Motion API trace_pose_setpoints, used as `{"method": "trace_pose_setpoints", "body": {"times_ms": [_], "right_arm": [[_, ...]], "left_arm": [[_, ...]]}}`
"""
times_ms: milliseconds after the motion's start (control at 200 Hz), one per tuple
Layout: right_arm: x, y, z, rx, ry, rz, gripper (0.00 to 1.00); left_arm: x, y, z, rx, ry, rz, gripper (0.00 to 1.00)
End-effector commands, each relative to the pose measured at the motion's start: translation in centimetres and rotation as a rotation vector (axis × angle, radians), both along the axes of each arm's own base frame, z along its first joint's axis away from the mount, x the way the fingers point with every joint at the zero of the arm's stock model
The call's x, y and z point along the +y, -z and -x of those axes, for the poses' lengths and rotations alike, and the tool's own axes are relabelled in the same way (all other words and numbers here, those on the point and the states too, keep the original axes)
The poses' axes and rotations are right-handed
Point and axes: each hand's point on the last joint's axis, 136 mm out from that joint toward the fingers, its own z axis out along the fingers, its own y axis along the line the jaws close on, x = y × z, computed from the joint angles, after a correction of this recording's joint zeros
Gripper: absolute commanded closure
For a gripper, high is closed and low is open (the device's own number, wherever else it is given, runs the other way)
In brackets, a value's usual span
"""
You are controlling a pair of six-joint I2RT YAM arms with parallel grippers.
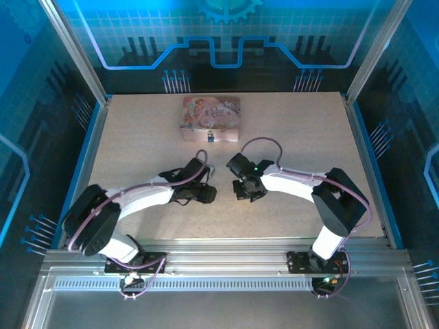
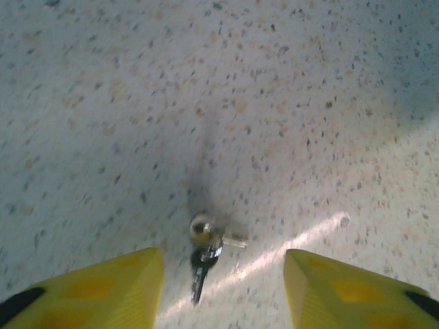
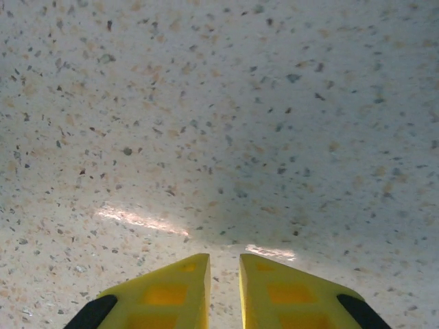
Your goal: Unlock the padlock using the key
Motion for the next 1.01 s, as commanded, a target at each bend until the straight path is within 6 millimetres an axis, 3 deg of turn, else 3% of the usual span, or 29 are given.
{"method": "trace_pose_setpoints", "body": {"times_ms": [0,320,470,725,1000], "right_arm": [[-0.5,-0.4,-0.1,-0.027,0.013,-0.023,0.81],[-1.7,-0.5,0.3,-0.06,0.011,-0.009,0.8],[-1.6,-0.6,0.1,-0.069,0.008,-0.011,0.8],[-1.1,-0.4,-0.1,-0.064,0.004,-0.024,0.8],[-0.7,-0.1,0.2,-0.056,-0.002,-0.035,0.79]], "left_arm": [[0.0,1.1,-1.1,-0.01,0.043,-0.112,0.55],[0.6,2.3,-1.7,0.014,0.022,-0.19,0.59],[1.1,2.5,-1.1,0.027,0.018,-0.207,0.61],[1.9,2.7,-0.3,0.03,0.018,-0.215,0.75],[2.0,2.0,0.0,0.018,0.009,-0.19,0.76]]}}
